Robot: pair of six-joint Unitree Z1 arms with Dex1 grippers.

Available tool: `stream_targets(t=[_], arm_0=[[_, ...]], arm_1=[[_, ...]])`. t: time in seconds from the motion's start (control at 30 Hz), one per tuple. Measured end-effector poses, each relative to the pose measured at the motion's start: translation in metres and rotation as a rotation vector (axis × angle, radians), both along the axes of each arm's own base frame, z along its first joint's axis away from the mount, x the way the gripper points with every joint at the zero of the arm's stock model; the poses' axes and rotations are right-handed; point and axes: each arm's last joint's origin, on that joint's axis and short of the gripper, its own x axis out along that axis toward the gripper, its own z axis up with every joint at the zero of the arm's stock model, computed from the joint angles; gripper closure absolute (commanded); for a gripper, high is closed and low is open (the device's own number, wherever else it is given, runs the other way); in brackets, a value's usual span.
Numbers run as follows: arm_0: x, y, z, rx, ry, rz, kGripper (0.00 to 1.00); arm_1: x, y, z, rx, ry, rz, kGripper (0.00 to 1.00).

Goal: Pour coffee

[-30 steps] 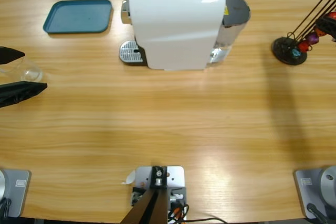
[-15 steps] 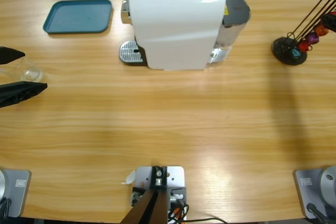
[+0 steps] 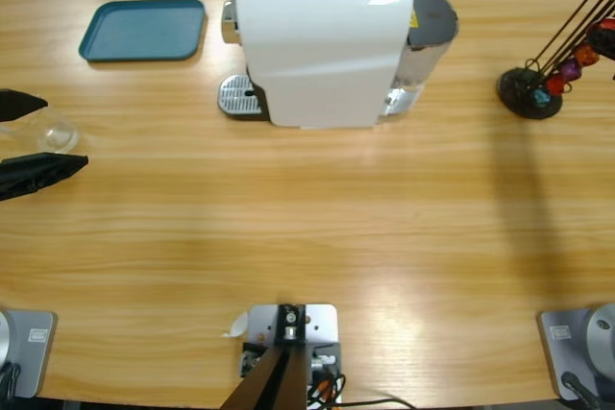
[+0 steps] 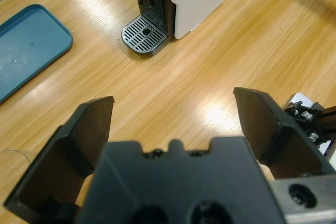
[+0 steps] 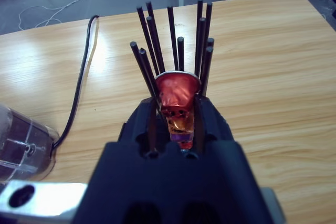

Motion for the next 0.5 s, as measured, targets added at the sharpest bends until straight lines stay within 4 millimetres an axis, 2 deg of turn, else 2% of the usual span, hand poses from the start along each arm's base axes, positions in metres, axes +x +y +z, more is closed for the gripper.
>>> stream_targets(t=[0.07,0.13,0.5], arm_0=[[-0.0004,0.0003,-0.0008,0.001,0.002,0.000,0.009],[-0.0007,0.0007,-0.0015,0.002,0.003,0.001,0.009],[-0.0023,0.0021,-0.0025,0.000,0.002,0.001,0.013]], arm_1=[[0.0000,0.0000,-0.0005,0.000,0.002,0.000,0.867],[-0.0002,-0.0002,-0.0009,-0.003,0.004,0.000,1.000],[-0.0010,-0.0022,-0.0012,-0.002,-0.014,-0.011,1.000]])
